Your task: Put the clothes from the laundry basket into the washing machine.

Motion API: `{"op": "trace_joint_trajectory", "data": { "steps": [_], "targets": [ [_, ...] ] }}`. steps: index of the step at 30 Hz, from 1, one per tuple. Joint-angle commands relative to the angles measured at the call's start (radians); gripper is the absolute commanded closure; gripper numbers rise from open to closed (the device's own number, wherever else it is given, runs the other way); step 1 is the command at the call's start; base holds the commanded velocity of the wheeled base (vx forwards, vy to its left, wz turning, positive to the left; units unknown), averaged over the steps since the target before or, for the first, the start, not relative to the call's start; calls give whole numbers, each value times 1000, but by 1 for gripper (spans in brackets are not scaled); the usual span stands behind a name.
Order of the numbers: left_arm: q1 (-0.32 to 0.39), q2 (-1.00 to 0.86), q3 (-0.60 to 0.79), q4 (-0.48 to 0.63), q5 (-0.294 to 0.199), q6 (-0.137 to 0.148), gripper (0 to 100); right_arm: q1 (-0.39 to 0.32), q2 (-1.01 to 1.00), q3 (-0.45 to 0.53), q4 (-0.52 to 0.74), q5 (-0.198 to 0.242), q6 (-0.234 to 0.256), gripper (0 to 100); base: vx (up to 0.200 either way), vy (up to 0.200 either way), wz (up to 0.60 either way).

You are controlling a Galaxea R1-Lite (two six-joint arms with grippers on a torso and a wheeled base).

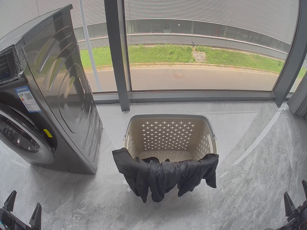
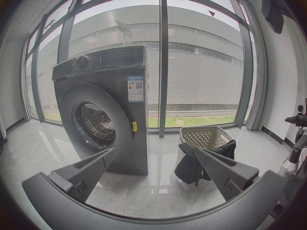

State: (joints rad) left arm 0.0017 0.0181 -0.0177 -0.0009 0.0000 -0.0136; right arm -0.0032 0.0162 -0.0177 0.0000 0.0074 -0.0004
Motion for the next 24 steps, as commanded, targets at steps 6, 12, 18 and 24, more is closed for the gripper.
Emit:
{"op": "trace_joint_trajectory", "data": {
  "steps": [6,12,18,24],
  "targets": [
    [0,-18,18,-1,0,0,0,0,-9,18,0,0,0,0,100,0,0],
    [0,-18,18,-1,0,-2,0,0,-10,18,0,0,-1,0,200,0,0],
    [0,-18,18,-1,0,0,0,0,-10,18,0,0,-1,0,167,0,0],
    [0,-18,18,-1,0,0,0,0,-9,18,0,0,-1,0,0,-33,0]
  ]
}}
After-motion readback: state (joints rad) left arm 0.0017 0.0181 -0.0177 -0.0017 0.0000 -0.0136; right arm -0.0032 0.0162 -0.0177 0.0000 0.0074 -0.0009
